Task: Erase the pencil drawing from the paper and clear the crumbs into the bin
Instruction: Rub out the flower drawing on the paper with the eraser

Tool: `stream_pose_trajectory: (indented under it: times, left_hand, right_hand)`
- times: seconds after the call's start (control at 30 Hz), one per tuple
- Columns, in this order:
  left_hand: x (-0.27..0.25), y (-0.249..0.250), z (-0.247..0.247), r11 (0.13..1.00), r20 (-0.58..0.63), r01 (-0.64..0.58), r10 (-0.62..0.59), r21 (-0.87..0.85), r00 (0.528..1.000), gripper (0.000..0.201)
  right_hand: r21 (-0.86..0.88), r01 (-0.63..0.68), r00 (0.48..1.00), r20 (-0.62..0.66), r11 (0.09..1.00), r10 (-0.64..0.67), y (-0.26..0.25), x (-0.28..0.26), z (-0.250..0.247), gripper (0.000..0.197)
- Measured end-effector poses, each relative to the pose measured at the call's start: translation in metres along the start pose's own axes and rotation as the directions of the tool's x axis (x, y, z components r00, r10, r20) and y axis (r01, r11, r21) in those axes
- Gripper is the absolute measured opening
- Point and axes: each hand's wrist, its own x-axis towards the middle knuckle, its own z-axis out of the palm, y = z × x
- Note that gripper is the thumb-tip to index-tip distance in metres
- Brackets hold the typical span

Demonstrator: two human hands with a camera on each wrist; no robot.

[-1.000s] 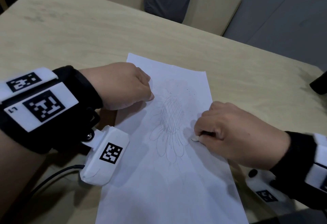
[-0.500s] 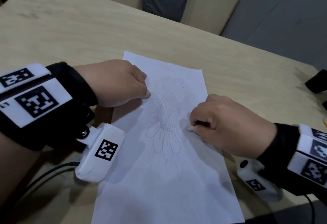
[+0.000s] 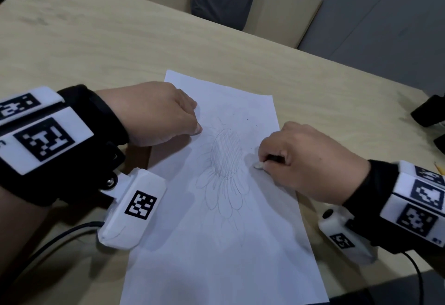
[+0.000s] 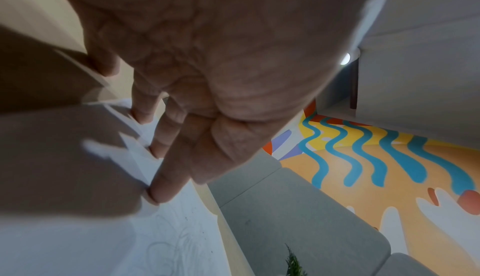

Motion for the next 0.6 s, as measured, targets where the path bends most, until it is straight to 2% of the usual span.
stream_pose_trajectory:
  times: [0.13, 0.27, 0.4, 0.5, 0.6]
  left_hand:
    - [-0.002, 0.001, 0.0, 1.0, -0.006, 0.007, -0.007, 0.002, 1.0, 0.036]
    - [-0.002, 0.001, 0.0, 1.0, -0.007, 0.012, -0.012, 0.021, 1.0, 0.033]
    - [-0.002, 0.0, 0.0, 1.0, -0.008, 0.009, -0.009, 0.0, 1.0, 0.039]
    - [0.001, -0.002, 0.0, 1.0, -0.01, -0.01, 0.011, 0.023, 1.0, 0.043]
    - [-0.001, 0.0, 0.0, 1.0, -0.002, -0.004, 0.005, 0.02, 1.0, 0.044]
  right_hand:
    - [0.04, 0.083, 0.994, 0.071, 0.996, -0.086, -0.01, -0.012, 0.004, 0.014]
    - [-0.003, 0.041, 0.999, 0.027, 0.999, -0.041, -0.007, -0.011, 0.004, 0.013]
    - [0.008, 0.098, 0.992, 0.081, 0.995, -0.098, -0.013, -0.016, 0.006, 0.015]
    - [-0.031, 0.056, 0.997, 0.049, 0.998, -0.055, -0.01, -0.014, 0.003, 0.015]
    - [-0.022, 0.085, 0.994, 0.066, 0.996, -0.084, -0.01, -0.016, 0.004, 0.014]
